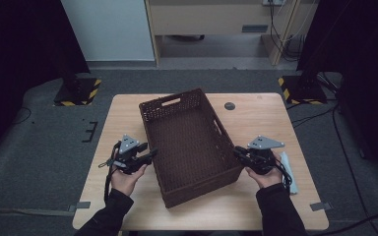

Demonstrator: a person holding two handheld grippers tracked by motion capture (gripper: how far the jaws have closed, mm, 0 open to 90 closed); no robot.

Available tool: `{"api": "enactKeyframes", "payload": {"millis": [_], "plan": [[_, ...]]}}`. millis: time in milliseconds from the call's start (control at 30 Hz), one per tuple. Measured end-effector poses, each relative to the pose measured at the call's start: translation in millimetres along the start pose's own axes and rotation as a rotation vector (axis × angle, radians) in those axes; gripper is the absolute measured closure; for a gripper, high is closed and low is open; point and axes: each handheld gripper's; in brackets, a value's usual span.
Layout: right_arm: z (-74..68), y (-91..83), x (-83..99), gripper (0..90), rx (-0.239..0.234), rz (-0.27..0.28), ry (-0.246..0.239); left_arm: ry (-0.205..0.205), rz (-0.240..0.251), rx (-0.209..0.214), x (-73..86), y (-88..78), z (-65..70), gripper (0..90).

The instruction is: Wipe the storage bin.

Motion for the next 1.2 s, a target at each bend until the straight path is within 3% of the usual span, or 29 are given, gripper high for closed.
{"api": "enactKeyframes", "payload": {"millis": [67, 300, 400, 500, 633, 700, 800, 867, 967, 1200], "plan": [[1.5, 0.4, -2.3, 67.4, 0.014, 0.03, 0.0, -0.003, -0.005, 0.007, -1.5, 1.8, -1.2, 55.5], [8.3, 12.5, -10.1, 67.3, -0.011, 0.059, 0.012, -0.002, -0.01, -0.041, -8.6, 12.8, -10.5, 60.4], [7.5, 20.3, -9.6, 67.2, -0.031, 0.046, 0.005, -0.009, -0.006, -0.045, -8.7, 15.0, -12.8, 60.8], [5.8, 24.0, -9.4, 74.6, -0.047, 0.04, 0.002, 0.004, -0.001, -0.054, -8.9, 9.6, -11.1, 58.1], [1.9, 21.5, -9.1, 75.9, -0.04, 0.027, -0.004, 0.006, 0.018, -0.025, -6.6, -2.5, -7.8, 53.2], [-1.7, 19.2, -8.8, 75.6, -0.044, 0.018, -0.008, 0.015, 0.014, -0.011, -2.7, -7.1, -5.2, 54.0], [-8.6, 14.8, -6.7, 74.5, -0.065, 0.011, -0.023, 0.048, -0.016, -0.03, 1.6, -6.7, -2.8, 57.8], [-10.4, 12.7, -7.7, 73.1, -0.079, -0.002, -0.025, 0.031, -0.015, -0.02, 1.9, -3.8, -4.0, 60.2], [-9.2, 13.6, -10.9, 62.9, -0.052, 0.035, -0.026, 0.039, -0.013, -0.024, 0.0, -1.7, -6.2, 62.1], [0.3, 29.8, -15.0, 60.4, -0.024, 0.062, 0.01, 0.028, -0.006, -0.064, -7.1, 15.0, -15.3, 65.8]]}}
Point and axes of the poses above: each handheld gripper's, and its own axes: y roughly forward along the jaws, x roughly out of its underside, z roughly to its right, and after that the axes turned 7 degrees about -x, right-handed
